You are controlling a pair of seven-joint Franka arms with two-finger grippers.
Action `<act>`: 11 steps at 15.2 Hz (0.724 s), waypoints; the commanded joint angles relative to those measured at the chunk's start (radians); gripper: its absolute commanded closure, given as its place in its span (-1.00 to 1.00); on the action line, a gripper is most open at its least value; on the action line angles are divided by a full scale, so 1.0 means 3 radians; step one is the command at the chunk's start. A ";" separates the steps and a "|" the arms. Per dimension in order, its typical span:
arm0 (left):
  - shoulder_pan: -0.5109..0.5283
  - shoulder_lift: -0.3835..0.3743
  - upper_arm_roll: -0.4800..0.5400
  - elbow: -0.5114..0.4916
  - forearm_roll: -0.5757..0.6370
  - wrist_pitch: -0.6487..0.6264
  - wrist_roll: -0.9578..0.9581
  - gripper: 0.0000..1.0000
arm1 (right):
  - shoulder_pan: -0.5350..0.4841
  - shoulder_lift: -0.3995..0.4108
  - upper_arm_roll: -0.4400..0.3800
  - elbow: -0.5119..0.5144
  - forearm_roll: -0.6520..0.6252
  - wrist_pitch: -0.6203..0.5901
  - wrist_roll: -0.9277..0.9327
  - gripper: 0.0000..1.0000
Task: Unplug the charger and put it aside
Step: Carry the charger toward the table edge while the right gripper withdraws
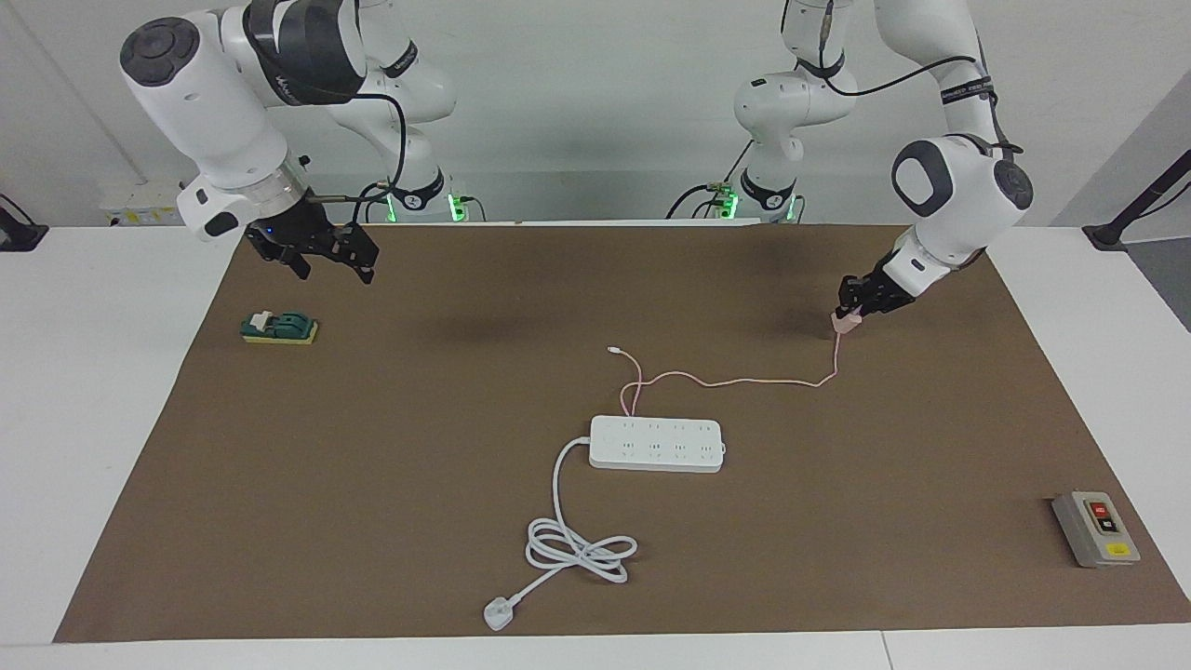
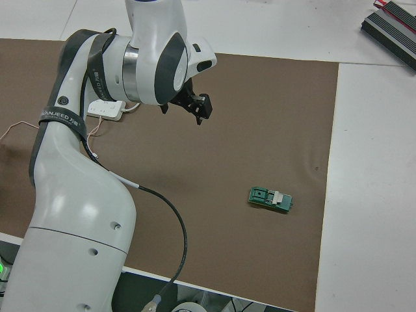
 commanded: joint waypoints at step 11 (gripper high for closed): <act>0.0074 -0.0085 -0.0006 -0.0240 -0.0061 0.0259 0.0132 0.61 | -0.0219 0.0217 0.0030 0.0047 -0.0391 0.0018 -0.0922 -1.00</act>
